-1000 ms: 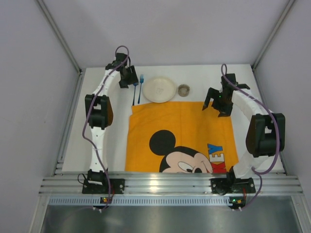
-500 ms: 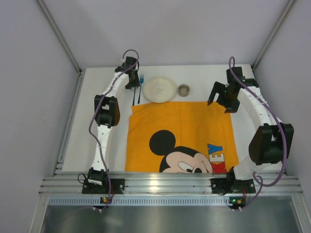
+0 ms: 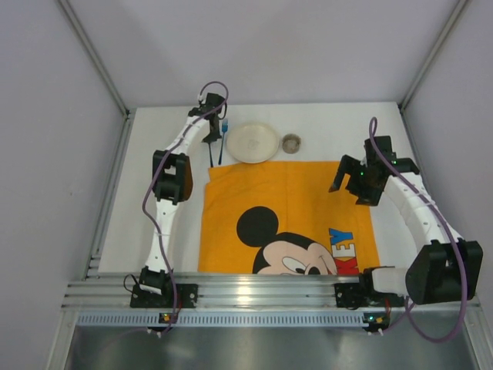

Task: Set the dinner table for one person

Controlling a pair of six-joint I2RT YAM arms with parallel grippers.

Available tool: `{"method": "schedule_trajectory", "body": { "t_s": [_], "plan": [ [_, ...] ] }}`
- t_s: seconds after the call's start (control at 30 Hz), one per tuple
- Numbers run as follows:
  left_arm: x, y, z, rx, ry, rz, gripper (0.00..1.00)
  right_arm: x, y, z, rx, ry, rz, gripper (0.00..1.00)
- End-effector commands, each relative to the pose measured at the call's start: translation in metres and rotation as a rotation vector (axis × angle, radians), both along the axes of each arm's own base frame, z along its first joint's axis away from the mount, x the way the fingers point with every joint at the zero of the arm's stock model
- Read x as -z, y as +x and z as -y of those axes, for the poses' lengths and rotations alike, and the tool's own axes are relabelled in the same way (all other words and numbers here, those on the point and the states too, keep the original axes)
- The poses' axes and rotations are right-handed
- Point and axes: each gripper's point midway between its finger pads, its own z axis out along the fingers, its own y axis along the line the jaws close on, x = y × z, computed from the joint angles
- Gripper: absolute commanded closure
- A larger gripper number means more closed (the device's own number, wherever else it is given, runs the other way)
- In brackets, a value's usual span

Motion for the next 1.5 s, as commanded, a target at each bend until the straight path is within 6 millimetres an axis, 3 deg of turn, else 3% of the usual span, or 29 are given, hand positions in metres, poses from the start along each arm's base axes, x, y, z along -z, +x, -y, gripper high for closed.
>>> {"method": "schedule_trajectory", "body": {
  "t_s": [0.0,0.03,0.1,0.13,0.23,0.3,0.4,0.43,0.47,0.5,0.53,0.57,0.6,0.63,0.67,0.7,0.77,0.83,1.27,1.3,1.33,1.47],
  "plan": [
    [0.020,-0.034,-0.033,-0.004,0.092,-0.168,1.00,-0.011,0.007,-0.005,-0.025,0.021,0.091,0.00],
    [-0.006,-0.027,-0.033,-0.004,0.084,-0.112,1.00,-0.011,0.009,-0.004,-0.027,0.019,0.104,0.00],
    [-0.039,-0.018,-0.032,-0.002,0.072,-0.036,1.00,-0.006,0.008,-0.004,-0.026,0.014,0.095,0.00],
    [-0.071,-0.016,-0.030,-0.003,0.056,0.023,1.00,-0.005,0.008,-0.004,-0.027,0.015,0.092,0.00],
    [-0.122,-0.020,-0.027,0.002,0.021,0.111,1.00,-0.009,0.013,-0.005,-0.033,0.020,0.108,0.00],
    [-0.159,-0.037,-0.022,0.019,-0.002,0.159,1.00,-0.011,0.018,-0.005,-0.043,0.015,0.120,0.00],
    [-0.184,-0.075,-0.010,0.056,-0.016,0.165,1.00,-0.010,0.026,-0.004,-0.057,-0.002,0.117,0.00],
    [-0.183,-0.086,-0.006,0.063,-0.015,0.155,1.00,-0.009,0.027,-0.004,-0.059,-0.005,0.114,0.00],
    [-0.165,-0.109,0.002,0.088,-0.014,0.098,1.00,-0.008,0.031,-0.004,-0.059,-0.007,0.111,0.00],
    [-0.177,-0.126,0.008,0.097,-0.049,0.116,1.00,-0.007,0.032,-0.004,-0.061,-0.008,0.113,0.00],
    [-0.173,-0.141,0.012,0.100,-0.063,0.100,1.00,-0.006,0.033,-0.004,-0.057,-0.008,0.114,0.00],
    [-0.143,-0.167,0.020,0.121,-0.067,0.015,1.00,-0.004,0.033,-0.004,-0.058,-0.006,0.109,0.00],
    [-0.147,-0.183,0.029,0.130,-0.121,0.019,1.00,-0.004,0.033,-0.005,-0.058,-0.002,0.109,0.00],
    [-0.137,-0.197,0.037,0.140,-0.136,-0.003,1.00,-0.004,0.034,-0.005,-0.055,0.001,0.110,0.01],
    [-0.107,-0.222,0.047,0.154,-0.136,-0.066,1.00,-0.002,0.031,-0.006,-0.057,0.004,0.103,0.00],
    [-0.106,-0.235,0.050,0.155,-0.148,-0.064,1.00,-0.001,0.031,-0.006,-0.055,0.006,0.103,0.00],
    [-0.074,-0.265,0.062,0.153,-0.190,-0.132,1.00,-0.001,0.026,-0.006,-0.060,0.006,0.103,0.00],
    [-0.057,-0.288,0.067,0.162,-0.216,-0.163,1.00,-0.002,0.021,-0.005,-0.061,0.000,0.106,0.00],
    [-0.022,-0.294,0.083,0.166,-0.249,-0.196,0.99,0.011,-0.014,0.004,-0.052,-0.028,0.087,0.00],
    [-0.021,-0.295,0.084,0.168,-0.253,-0.202,0.95,0.012,-0.015,0.004,-0.053,-0.030,0.085,0.00],
    [-0.021,-0.296,0.085,0.171,-0.254,-0.206,0.81,0.013,-0.015,0.005,-0.051,-0.034,0.082,0.00],
    [-0.033,-0.292,0.081,0.176,-0.219,-0.195,0.50,0.014,-0.016,0.006,-0.047,-0.039,0.083,0.00]
  ]
}}
